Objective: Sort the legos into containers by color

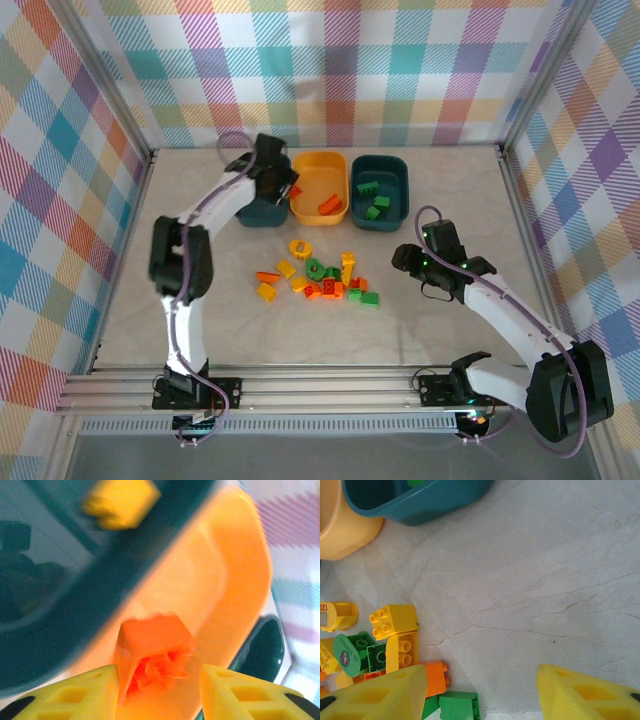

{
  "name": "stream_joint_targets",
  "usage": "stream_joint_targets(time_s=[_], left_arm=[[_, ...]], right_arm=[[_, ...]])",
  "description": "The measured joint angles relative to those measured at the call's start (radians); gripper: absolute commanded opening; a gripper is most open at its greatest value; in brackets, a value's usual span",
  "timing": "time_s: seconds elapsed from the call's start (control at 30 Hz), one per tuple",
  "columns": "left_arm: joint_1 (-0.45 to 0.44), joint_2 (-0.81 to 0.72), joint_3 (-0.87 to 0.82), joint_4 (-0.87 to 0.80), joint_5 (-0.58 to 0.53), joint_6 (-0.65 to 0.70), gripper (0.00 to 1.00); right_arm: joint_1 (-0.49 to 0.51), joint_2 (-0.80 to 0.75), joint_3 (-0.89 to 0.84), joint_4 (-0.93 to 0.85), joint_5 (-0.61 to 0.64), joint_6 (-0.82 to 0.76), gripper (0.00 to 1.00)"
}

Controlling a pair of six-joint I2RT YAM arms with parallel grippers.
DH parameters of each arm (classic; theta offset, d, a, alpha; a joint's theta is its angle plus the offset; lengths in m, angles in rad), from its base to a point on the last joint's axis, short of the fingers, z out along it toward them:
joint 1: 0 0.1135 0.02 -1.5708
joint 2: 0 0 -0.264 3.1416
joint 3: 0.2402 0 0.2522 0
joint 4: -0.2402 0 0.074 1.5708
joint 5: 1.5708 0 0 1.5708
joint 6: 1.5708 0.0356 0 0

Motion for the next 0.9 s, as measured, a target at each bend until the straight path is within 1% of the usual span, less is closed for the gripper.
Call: stream_joint_targets(time_s=[0.07,0.13,0.2,0.3,0.43,0.5,0.67,0.73,0.8,0.87,0.9], left_arm=[[-0.024,0.111,0.153,-0.017,0.027,0.075,0.48],[-0.043,0.181,0.25,-0.047,0.049,0.127,0.59],[-0.054,0.23,0.32,-0.087,0.065,0.16,0.62],[-0.053,0.263,0.385,-0.137,0.093,0.2,0.67],[-0.054,0.229,0.376,-0.156,0.1,0.277,0.71],[-0.058,0.145,0.276,-0.15,0.088,0.334,0.71],[-0.09,-0.182,-0.12,-0.142,0.023,0.456,0.7],[-0.113,-0.274,-0.243,-0.142,0.0,0.496,0.71],[-0.139,-0.319,-0.341,-0.149,-0.023,0.542,0.78],[-0.164,-0.311,-0.386,-0.164,-0.042,0.585,0.89],[-0.177,-0.298,-0.394,-0.179,-0.056,0.604,0.92]], right_arm=[[0.0,-0.001,0.0,-0.004,0.006,-0.003,0.6],[0.0,-0.008,0.0,-0.012,0.015,-0.007,0.61],[0.0,-0.023,0.0,-0.022,0.023,-0.009,0.61],[0.0,-0.053,0.0,-0.031,0.034,-0.018,0.61],[0.0,-0.066,0.0,-0.034,0.041,-0.026,0.61],[0.0,-0.066,0.0,-0.035,0.041,-0.026,0.61],[0.008,-0.063,0.0,-0.032,0.04,-0.026,0.61],[0.009,-0.052,0.0,-0.028,0.035,-0.026,0.61],[0.014,-0.027,0.0,-0.022,0.032,-0.026,0.61],[0.021,-0.002,0.0,-0.018,0.028,-0.026,0.62],[0.027,0.011,0.0,-0.014,0.026,-0.025,0.62]])
